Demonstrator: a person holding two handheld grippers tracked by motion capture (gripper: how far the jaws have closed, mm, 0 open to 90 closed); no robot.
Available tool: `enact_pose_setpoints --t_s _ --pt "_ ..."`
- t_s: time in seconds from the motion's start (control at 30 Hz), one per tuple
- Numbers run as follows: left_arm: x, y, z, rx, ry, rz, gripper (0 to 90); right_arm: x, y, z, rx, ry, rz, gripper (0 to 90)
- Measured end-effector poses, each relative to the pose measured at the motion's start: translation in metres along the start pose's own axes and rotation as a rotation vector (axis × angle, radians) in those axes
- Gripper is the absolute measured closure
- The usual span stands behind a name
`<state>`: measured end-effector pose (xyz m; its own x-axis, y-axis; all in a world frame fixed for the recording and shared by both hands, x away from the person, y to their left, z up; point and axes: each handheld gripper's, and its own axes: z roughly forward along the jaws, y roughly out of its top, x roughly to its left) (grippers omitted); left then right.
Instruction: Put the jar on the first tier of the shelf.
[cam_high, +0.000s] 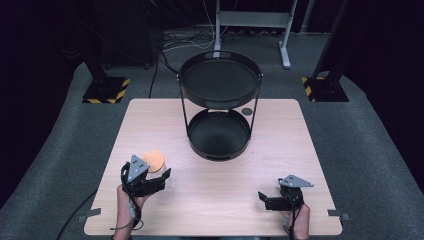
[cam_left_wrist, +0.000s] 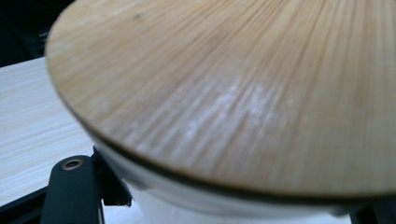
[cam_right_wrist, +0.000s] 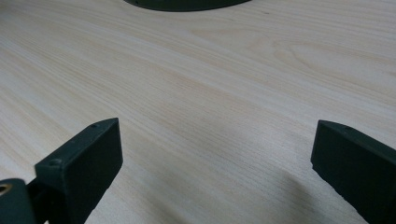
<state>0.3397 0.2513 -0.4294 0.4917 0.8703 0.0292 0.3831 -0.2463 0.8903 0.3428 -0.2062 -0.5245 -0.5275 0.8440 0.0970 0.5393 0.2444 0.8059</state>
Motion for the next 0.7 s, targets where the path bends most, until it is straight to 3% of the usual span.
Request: enact_pose_setpoints --t_s 0.7 --pt "-0.013 0.016 0.022 -0.018 -0.053 0.004 25.5 0.0 0.0 0.001 0.005 0.0 -0.004 1.6"
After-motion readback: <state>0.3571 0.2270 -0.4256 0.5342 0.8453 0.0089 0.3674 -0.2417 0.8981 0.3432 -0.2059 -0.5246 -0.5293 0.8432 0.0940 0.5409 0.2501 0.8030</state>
